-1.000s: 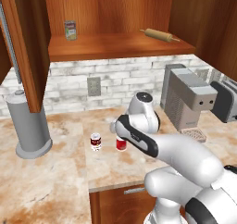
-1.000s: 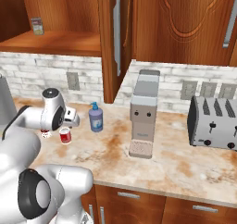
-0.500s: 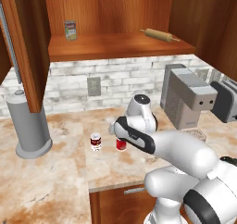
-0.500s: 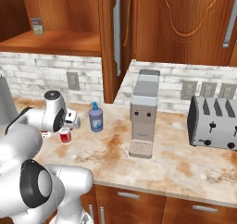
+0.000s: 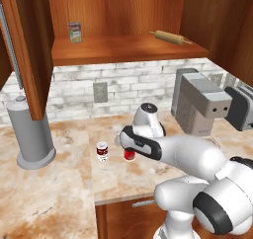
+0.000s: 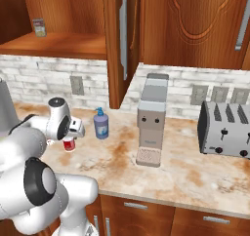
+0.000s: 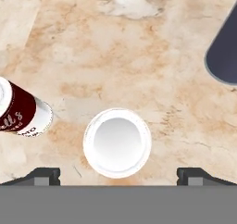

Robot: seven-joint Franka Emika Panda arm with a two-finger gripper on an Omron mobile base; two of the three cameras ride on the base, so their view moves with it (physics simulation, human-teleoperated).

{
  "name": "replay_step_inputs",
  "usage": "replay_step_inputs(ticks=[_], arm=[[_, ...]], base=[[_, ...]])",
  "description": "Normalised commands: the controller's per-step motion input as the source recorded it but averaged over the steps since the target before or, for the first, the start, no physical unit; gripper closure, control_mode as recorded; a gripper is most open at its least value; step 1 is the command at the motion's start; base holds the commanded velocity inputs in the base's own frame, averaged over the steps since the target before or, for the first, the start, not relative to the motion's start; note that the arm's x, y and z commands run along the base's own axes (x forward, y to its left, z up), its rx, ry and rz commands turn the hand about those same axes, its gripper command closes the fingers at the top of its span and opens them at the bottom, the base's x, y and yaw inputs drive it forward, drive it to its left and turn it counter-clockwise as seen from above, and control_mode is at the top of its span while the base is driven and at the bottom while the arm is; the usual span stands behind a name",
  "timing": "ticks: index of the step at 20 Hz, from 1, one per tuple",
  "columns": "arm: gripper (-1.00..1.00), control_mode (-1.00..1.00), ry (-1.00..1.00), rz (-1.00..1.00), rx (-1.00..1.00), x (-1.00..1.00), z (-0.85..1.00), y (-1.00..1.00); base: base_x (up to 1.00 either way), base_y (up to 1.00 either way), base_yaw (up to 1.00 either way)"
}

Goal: Pick the cans from the counter and place them in their designated side in the cabinet.

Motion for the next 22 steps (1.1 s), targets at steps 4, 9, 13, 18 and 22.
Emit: replay_step_inputs(ticks=[4,9,13,18,22], arm=[[-1.0,-1.0,0.03,0.0,0.0,0.07,-0.18,0.07],[-1.0,-1.0,0.02,0.0,0.0,0.06,-0.16,0.03],[-1.0,-1.0,0.01,0.0,0.0,0.07,-0.15,0.0],[-1.0,-1.0,0.01,0.0,0.0,0.11,-0.14,0.0],[-1.0,-1.0,0.02,0.0,0.0,0.12,-0.16,0.0]], base=[[0.0,0.0,0.0],[0.0,0.0,0.0],[0.0,0.0,0.0],[0.0,0.0,0.0],[0.0,0.0,0.0]])
